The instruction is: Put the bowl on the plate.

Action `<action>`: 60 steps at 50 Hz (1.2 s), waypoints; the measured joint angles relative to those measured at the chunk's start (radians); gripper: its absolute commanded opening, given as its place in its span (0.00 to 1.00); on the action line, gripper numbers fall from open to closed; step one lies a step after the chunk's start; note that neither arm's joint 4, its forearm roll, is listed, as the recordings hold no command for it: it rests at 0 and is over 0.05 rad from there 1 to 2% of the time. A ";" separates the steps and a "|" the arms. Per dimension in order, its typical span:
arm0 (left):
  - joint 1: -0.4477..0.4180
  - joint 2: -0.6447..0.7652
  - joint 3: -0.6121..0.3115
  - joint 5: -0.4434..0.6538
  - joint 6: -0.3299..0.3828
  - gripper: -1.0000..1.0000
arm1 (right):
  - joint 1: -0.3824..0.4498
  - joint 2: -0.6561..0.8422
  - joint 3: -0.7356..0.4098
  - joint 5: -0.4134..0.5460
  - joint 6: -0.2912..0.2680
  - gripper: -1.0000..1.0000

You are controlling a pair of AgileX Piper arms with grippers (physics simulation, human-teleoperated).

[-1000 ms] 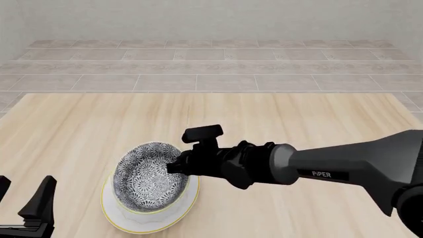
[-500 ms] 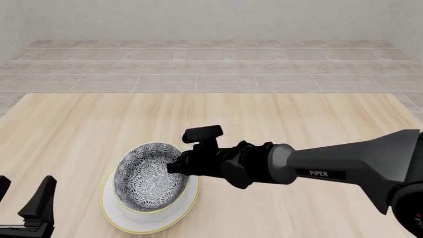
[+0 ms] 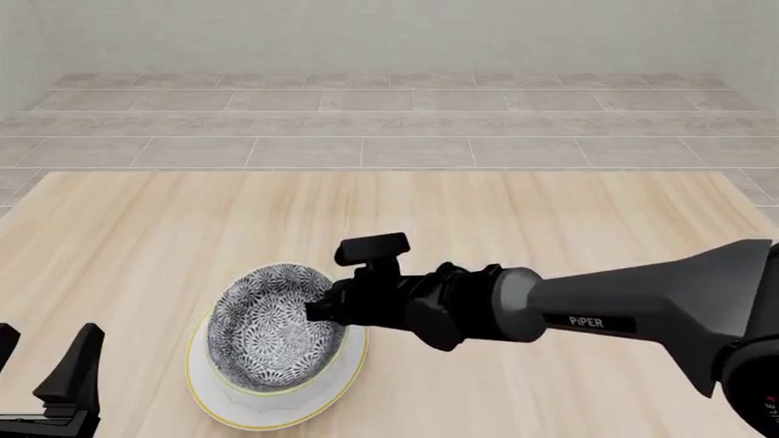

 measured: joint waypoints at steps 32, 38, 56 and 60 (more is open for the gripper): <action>0.000 0.000 0.000 0.000 0.000 1.00 | 0.000 -0.009 0.002 -0.009 0.004 1.00; 0.000 0.000 0.000 0.000 0.000 1.00 | 0.000 -0.010 0.002 -0.010 0.005 1.00; 0.000 0.000 0.000 0.000 0.000 1.00 | -0.007 -0.029 0.004 -0.006 -0.005 1.00; 0.000 0.000 0.000 0.000 0.000 1.00 | -0.014 -0.044 0.007 -0.002 -0.013 1.00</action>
